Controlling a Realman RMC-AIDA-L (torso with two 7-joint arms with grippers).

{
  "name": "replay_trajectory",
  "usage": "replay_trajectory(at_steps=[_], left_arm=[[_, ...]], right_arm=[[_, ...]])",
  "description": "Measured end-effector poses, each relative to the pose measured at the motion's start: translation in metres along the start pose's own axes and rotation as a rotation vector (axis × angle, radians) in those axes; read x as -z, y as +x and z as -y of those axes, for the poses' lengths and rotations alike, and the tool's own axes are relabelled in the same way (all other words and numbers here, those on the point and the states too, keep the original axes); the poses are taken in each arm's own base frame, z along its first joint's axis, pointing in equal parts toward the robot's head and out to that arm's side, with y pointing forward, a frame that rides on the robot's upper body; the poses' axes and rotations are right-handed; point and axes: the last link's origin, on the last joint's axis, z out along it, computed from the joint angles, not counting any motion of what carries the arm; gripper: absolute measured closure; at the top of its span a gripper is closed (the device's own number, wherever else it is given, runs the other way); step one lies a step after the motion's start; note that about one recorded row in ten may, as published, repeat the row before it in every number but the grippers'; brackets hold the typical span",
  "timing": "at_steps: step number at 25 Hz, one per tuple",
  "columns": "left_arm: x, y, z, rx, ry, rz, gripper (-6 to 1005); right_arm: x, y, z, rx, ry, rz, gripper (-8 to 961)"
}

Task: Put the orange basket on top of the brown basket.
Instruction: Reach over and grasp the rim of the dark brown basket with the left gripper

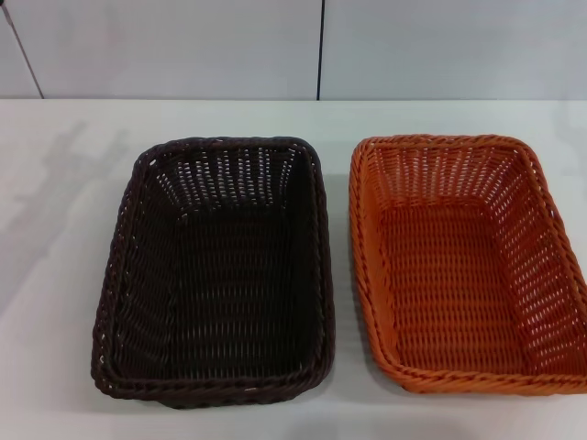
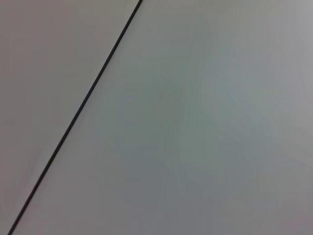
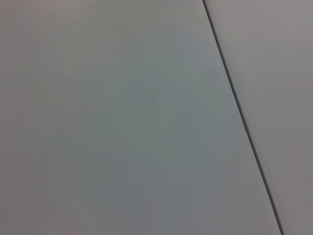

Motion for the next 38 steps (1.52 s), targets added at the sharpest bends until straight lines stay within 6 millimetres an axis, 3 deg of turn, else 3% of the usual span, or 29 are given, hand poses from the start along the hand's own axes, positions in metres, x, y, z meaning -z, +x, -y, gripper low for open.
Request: replay_trajectory(at_steps=[4,9,10,11,15,18,22,23,26,27,28,31,34,38], left_arm=[[-0.003,0.001,0.003,0.01,0.019,0.008,152],[-0.026,0.019,0.014,0.023,0.044,0.094,151],[-0.051,0.036,0.021,0.038,0.037,0.249,151],[-0.059,0.044,0.022,0.039,0.031,0.297,151],[-0.065,0.05,0.022,0.042,0.027,0.346,151],[-0.093,0.095,0.006,-0.059,-0.016,0.687,151],[-0.094,0.099,0.004,-0.071,-0.014,0.715,151],[-0.094,0.118,-0.014,-0.154,-0.018,0.837,151],[-0.094,0.118,-0.014,-0.154,-0.018,0.837,151],[-0.091,0.126,-0.024,-0.207,0.002,0.897,151],[-0.081,0.124,-0.045,-0.286,0.088,1.015,151],[-0.076,0.115,-0.053,-0.301,0.112,1.06,151],[-0.066,0.092,-0.067,-0.299,0.132,1.15,151],[-0.058,0.073,-0.071,-0.256,0.149,1.201,150]], right_arm=[[0.001,0.0,0.002,-0.007,0.007,-0.001,384],[0.002,0.001,0.003,-0.007,0.01,-0.004,384],[0.003,0.001,0.004,-0.008,0.012,-0.005,384],[0.003,0.001,0.004,-0.008,0.014,-0.007,384],[0.002,0.004,0.005,-0.002,0.02,-0.029,384],[0.001,0.006,0.007,0.001,0.024,-0.044,384],[-0.001,0.004,0.01,0.016,0.029,-0.048,384],[0.0,0.004,0.011,0.019,0.032,-0.047,384],[0.0,0.002,0.017,0.03,0.041,-0.041,384],[0.001,0.001,0.019,0.034,0.044,-0.039,384],[0.001,0.0,0.021,0.04,0.047,-0.036,384],[0.002,-0.002,0.027,0.047,0.059,-0.033,384],[0.002,-0.003,0.03,0.055,0.061,-0.031,384],[-0.001,-0.007,0.033,0.068,0.06,-0.025,384]])
